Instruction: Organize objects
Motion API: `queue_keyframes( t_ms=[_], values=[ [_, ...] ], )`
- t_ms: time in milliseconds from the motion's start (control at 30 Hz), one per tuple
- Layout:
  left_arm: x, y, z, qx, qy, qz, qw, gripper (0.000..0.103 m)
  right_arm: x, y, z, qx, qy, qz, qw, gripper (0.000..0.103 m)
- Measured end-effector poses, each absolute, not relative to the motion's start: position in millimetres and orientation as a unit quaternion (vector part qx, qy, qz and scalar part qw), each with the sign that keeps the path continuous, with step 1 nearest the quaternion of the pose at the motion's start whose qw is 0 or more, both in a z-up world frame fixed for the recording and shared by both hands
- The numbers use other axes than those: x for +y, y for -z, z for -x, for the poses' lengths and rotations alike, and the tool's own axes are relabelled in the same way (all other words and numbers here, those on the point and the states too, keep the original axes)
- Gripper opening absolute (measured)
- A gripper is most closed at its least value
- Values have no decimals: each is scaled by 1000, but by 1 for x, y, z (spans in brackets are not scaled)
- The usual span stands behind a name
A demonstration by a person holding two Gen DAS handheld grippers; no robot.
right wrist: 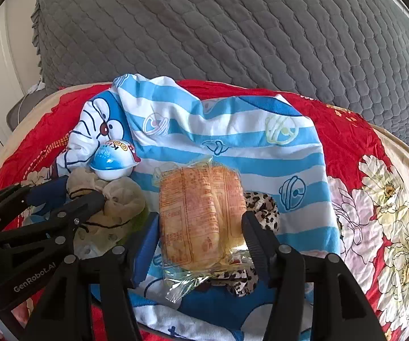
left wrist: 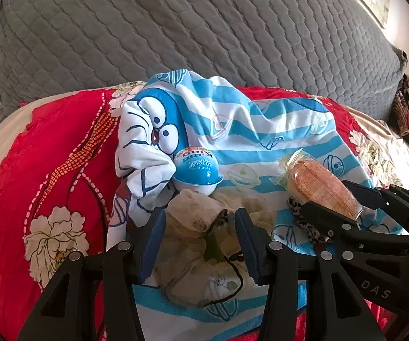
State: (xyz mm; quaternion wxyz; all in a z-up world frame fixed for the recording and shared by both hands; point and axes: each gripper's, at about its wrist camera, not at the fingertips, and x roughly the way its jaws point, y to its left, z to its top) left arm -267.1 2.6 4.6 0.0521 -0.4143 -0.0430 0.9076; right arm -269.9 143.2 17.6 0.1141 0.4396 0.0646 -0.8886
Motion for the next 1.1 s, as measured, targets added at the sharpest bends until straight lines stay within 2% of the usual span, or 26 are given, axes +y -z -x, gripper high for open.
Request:
queue_keyframes(
  t_ms=[267, 467, 600, 733, 933, 1100],
  values=[
    [2, -11, 259, -37, -910, 409, 50, 59, 146, -19, 263, 60, 887, -444, 114, 60],
    [0, -15, 252, -38, -911, 408, 49, 61, 149, -22, 258, 54, 886, -447, 108, 65],
    [-2, -17, 248, -41, -911, 408, 48, 65, 150, -25, 256, 54, 889, -443, 100, 79],
    [-3, -18, 247, -41, -911, 408, 47, 66, 152, -28, 256, 45, 890, -444, 95, 86],
    [-4, -19, 246, -43, -912, 404, 50, 67, 151, -30, 255, 50, 890, -442, 98, 87],
    [-5, -20, 242, -40, -913, 403, 52, 73, 155, -31, 254, 42, 891, -441, 98, 88]
  ],
)
